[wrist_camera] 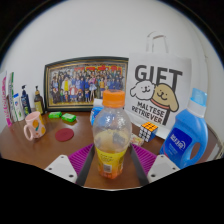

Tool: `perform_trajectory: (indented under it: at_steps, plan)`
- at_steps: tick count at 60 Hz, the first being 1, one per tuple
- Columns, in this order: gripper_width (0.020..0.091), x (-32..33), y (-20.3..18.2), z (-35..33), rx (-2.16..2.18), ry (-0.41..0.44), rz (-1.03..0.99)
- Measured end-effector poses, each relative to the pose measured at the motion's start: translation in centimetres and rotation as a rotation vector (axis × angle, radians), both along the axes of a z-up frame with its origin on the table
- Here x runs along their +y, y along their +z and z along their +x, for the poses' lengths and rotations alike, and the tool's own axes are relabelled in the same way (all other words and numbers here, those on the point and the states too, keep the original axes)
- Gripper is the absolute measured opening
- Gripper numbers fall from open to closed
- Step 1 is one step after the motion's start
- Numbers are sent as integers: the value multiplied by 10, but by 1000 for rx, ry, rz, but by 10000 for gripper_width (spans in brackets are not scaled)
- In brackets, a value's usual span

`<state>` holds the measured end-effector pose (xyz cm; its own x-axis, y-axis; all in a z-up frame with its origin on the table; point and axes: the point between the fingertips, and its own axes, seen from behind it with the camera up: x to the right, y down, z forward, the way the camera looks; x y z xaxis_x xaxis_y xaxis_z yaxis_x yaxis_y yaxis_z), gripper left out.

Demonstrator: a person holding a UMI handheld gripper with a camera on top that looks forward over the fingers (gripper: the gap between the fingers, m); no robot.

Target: Pour water

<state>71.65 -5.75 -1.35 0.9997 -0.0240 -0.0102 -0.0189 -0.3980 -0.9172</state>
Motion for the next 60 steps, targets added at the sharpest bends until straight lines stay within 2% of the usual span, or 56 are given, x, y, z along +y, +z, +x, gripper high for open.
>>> perform_trajectory:
  at_steps: [6, 10, 14, 15, 17, 18, 19, 20, 21, 24, 26, 29, 36, 48, 54, 60]
  plan:
    - [629, 10, -16, -1, -23, 7, -10]
    - [480, 14, -15, -4, -5, 11, 8]
    - [439, 13, -14, -5, -8, 3, 7]
    - [398, 12, -14, -6, -11, 5, 8]
    - [401, 12, -14, -6, -15, 3, 3]
    - [342, 13, -14, -6, -18, 3, 0]
    - [328, 13, -14, -6, -21, 2, -3]
    - [346, 13, -14, -7, -25, 2, -7]
    - [303, 14, -14, -7, -30, 2, -11]
    - [300, 15, -12, -7, -48, 1, -20]
    - [262, 17, -8, -7, -68, -4, -25]
    - [264, 20, 2, -6, -116, -27, -20]
    - [261, 34, 35, -10, -286, -22, -11]
    - [261, 72, 128, -48, -720, -18, 21]
    - [260, 93, 160, -85, -966, 20, 34]
    - [260, 113, 176, -128, -1192, 69, 33]
